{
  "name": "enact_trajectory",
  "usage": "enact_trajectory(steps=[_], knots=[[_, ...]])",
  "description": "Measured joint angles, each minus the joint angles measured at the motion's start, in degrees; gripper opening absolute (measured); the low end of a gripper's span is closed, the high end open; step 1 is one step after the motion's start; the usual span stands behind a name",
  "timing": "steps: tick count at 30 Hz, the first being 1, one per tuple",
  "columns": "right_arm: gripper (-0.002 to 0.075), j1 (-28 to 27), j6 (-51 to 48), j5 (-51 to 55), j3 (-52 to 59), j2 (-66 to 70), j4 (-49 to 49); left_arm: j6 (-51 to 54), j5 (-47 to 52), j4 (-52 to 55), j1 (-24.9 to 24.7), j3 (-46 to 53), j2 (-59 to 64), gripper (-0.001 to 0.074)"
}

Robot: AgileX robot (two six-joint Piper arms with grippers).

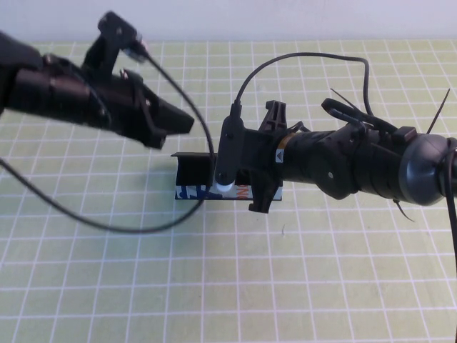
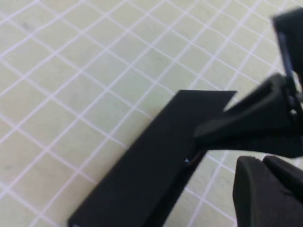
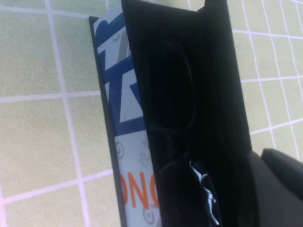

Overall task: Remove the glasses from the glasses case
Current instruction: Pick up the glasses from the glasses case

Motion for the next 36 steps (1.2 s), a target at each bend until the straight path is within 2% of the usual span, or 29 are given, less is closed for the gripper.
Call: enact_trajectory(steps=[4, 9, 18, 29, 36], knots=[[-0.0013, 0.00, 0.00, -0.21, -0.05, 0.33, 0.10, 20.05, -2.36, -13.76, -0.26, 14.23, -1.05, -0.0004], [-0.0013, 0.00, 0.00, -0.33, -0.05, 0.50, 0.71, 30.90, -8.48, -21.79, -0.26, 21.90, 0.73, -0.0004], [-0.0013, 0.00, 0.10, -0.43, -0.05, 0.50, 0.82, 43.51, -10.22, -36.04, -0.26, 22.21, 8.17, -0.0004], [-0.0013, 0.00, 0.20, -0.43, -0.05, 0.50, 2.18, 48.06, -6.51, -37.33, -0.26, 19.65, 11.94, -0.0004], [-0.0013, 0.00, 0.20, -0.43, -0.05, 0.50, 2.76, 51.08, -7.55, -37.33, -0.26, 17.07, 12.16, -0.0004]])
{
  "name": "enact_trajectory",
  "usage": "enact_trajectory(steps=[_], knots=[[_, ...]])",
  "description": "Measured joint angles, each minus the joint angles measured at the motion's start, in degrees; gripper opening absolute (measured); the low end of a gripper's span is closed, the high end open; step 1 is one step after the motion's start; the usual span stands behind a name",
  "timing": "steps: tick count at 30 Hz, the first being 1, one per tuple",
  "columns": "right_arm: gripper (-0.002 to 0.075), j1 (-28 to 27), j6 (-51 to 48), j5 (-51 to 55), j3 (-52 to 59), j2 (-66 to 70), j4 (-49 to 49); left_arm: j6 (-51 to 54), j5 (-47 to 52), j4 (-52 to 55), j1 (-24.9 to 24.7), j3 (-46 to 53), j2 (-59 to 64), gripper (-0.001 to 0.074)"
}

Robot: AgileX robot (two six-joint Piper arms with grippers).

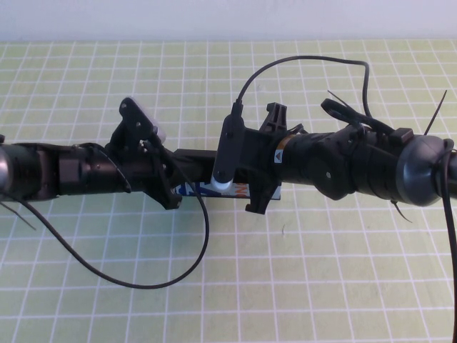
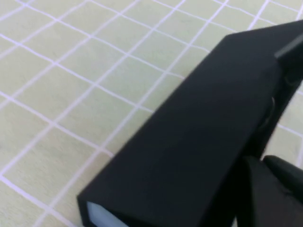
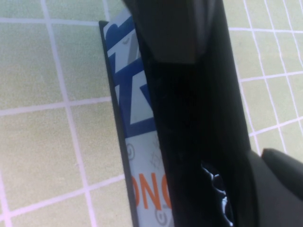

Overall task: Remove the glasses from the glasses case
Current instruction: Pick up the glasses from the glasses case

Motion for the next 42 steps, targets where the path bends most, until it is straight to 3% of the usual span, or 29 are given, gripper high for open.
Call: enact_trajectory(steps=[37, 42], knots=[[-0.0012, 0.00, 0.13, -0.39, 0.00, 0.00, 2.34, 6.46, -2.16, -1.48, 0.00, -3.38, 4.85, -0.0004], [0.0048, 0.00, 0.13, -3.04, 0.00, 0.00, 3.05, 5.95, -2.16, -1.48, 0.00, -3.38, 4.85, -0.0004]])
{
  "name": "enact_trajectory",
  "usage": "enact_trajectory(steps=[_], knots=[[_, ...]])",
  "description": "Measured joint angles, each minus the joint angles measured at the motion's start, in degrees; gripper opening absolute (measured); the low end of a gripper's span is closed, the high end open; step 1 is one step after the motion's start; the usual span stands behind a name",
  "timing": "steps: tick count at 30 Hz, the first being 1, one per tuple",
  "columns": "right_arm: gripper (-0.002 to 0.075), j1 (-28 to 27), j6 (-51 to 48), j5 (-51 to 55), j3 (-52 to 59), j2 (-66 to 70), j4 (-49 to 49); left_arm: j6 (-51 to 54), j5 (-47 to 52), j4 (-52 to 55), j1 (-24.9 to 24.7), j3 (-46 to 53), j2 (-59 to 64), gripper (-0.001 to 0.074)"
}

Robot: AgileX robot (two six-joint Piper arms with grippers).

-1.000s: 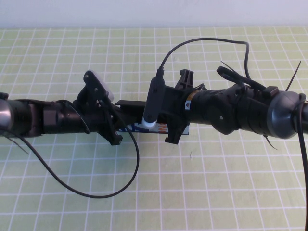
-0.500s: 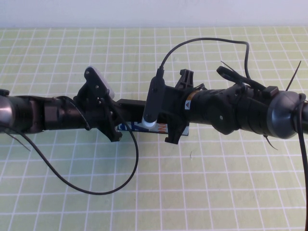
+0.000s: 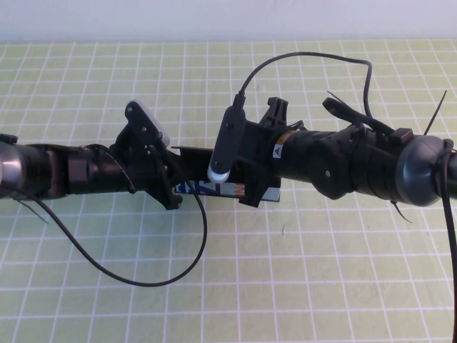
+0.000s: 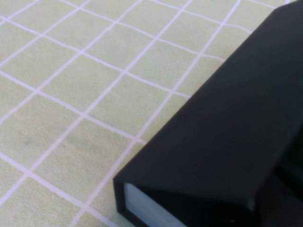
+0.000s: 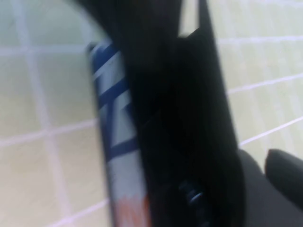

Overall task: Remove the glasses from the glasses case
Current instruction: Pick up the glasses from the glasses case

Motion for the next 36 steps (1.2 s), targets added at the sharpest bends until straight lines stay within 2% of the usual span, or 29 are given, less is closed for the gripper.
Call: enact_trajectory(steps=[5, 9, 13, 17, 20, 28, 36], knots=[[0.0208, 0.00, 0.00, -6.65, 0.00, 0.00, 2.22, -0.61, 0.00, -0.03, 0.00, 0.00, 0.00, -0.0004], [0.0234, 0.11, 0.00, -6.31, 0.00, -0.33, 6.22, -0.95, 0.00, -0.03, 0.00, 0.00, 0.00, -0.0004], [0.0189, 2.12, 0.13, -0.08, 0.00, -4.19, 11.74, -2.19, 0.00, -0.03, 0.00, 0.00, 0.00, -0.0004], [0.0064, 3.85, 0.13, 8.78, -0.09, -7.61, 19.48, -2.43, 0.13, -0.03, 0.00, 0.00, 0.00, -0.0004], [0.0007, 3.86, 1.45, 12.21, -0.09, -7.14, 22.05, -2.52, 0.22, -0.03, 0.00, 0.00, 0.00, -0.0004], [-0.0015, 0.96, 8.37, 10.78, -0.70, -0.97, 23.07, -3.00, 0.26, -0.03, 0.00, 0.00, 0.00, -0.0004], [-0.0016, -3.62, 10.74, 11.38, -8.63, 2.70, 24.25, -3.22, 1.01, 0.32, 0.00, 0.00, 0.10, -0.0004]])
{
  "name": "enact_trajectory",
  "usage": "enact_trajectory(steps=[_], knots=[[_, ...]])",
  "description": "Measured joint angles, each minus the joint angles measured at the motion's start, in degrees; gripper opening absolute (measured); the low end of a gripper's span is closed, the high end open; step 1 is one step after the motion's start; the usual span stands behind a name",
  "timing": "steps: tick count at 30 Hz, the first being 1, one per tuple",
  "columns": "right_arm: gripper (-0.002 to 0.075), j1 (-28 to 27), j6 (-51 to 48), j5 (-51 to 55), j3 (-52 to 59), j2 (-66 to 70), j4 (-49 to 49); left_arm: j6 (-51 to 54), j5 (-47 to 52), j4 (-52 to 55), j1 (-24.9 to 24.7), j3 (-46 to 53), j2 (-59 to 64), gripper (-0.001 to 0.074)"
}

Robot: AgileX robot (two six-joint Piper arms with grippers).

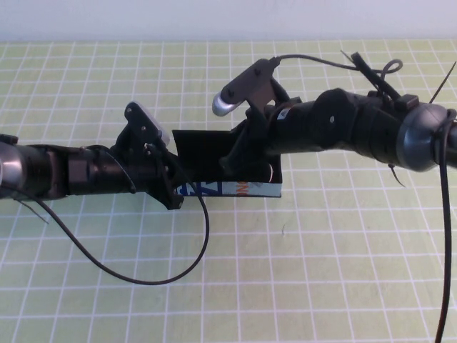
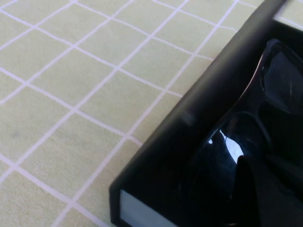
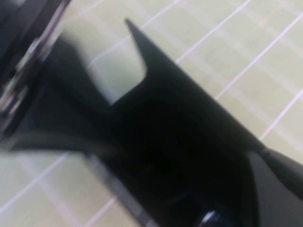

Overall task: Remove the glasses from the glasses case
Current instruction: Pick up the glasses from the glasses case

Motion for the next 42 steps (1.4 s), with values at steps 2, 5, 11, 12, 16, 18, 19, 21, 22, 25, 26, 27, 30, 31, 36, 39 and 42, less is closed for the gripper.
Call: enact_trajectory(steps=[2, 5, 11, 12, 16, 18, 19, 21, 22, 25, 26, 27, 30, 31, 36, 39, 42], knots=[[-0.0016, -0.88, 0.00, 1.40, -3.03, 1.49, 0.34, 0.00, 0.12, 0.04, 0.00, 0.00, 0.00, -0.0004], [-0.0016, -1.63, 0.72, 3.49, -7.39, 4.39, 0.60, -0.12, 0.19, 0.04, 0.00, 0.00, 0.00, -0.0004], [-0.0016, -3.13, 3.41, 8.60, -15.89, 10.60, 1.43, -0.20, 0.33, 0.04, 0.00, 0.00, 0.00, -0.0004], [-0.0016, -3.40, 4.43, 9.99, -17.42, 11.64, 1.43, -0.20, 0.33, 0.04, 0.00, 0.00, 0.00, -0.0004], [-0.0016, -5.06, 9.58, 16.35, -22.96, 15.57, 1.28, -0.20, 0.33, 0.04, 0.00, 0.00, 0.00, -0.0004], [-0.0016, -5.76, 12.84, 19.98, -25.86, 17.87, 0.40, -0.20, 0.33, 0.04, 0.00, 0.00, 0.00, -0.0004], [-0.0016, -6.02, 14.06, 21.29, -26.99, 18.64, -0.10, -0.20, 0.33, 0.04, 0.00, 0.00, 0.00, -0.0004], [-0.0016, -6.35, 16.55, 24.29, -29.63, 20.20, -1.33, -0.20, 0.33, 0.04, 0.00, 0.00, 0.00, -0.0004], [-0.0016, -6.55, 17.54, 25.29, -30.58, 20.62, -1.90, -0.20, 0.33, 0.04, 0.00, 0.00, 0.00, -0.0004], [-0.0016, -6.63, 18.77, 28.42, -33.19, 21.58, -3.00, -0.20, 0.47, 0.13, 0.00, 0.00, 0.00, -0.0004], [-0.0016, -6.73, 19.02, 29.41, -33.92, 21.80, -3.19, -0.20, 0.58, 0.13, 0.00, 0.00, 0.00, -0.0004], [-0.0016, -6.73, 19.16, 30.61, -34.76, 22.07, -3.61, -0.20, 0.72, 0.25, 0.00, 0.00, 0.00, -0.0004], [-0.0016, -6.73, 19.16, 34.74, -38.10, 22.32, -4.40, -0.20, 1.50, 0.61, 0.00, 0.00, 0.00, -0.0004], [-0.0016, -6.73, 19.03, 36.21, -39.29, 22.36, -4.48, -0.34, 1.68, 0.60, 0.00, 0.00, -0.12, -0.0004], [-0.0016, -6.73, 12.56, 48.60, -47.44, 22.36, -4.58, -4.95, 3.21, 0.84, 0.52, 0.00, -2.48, -0.0004], [-0.0016, -6.73, 6.36, 54.45, -49.59, 22.36, -4.46, -7.85, 3.21, 0.84, 0.62, 0.00, -3.41, -0.0004], [-0.0011, -6.73, 1.35, 56.15, -49.83, 22.36, -4.56, -9.93, 2.34, 1.06, 0.62, -0.98, -3.41, -0.0004]])
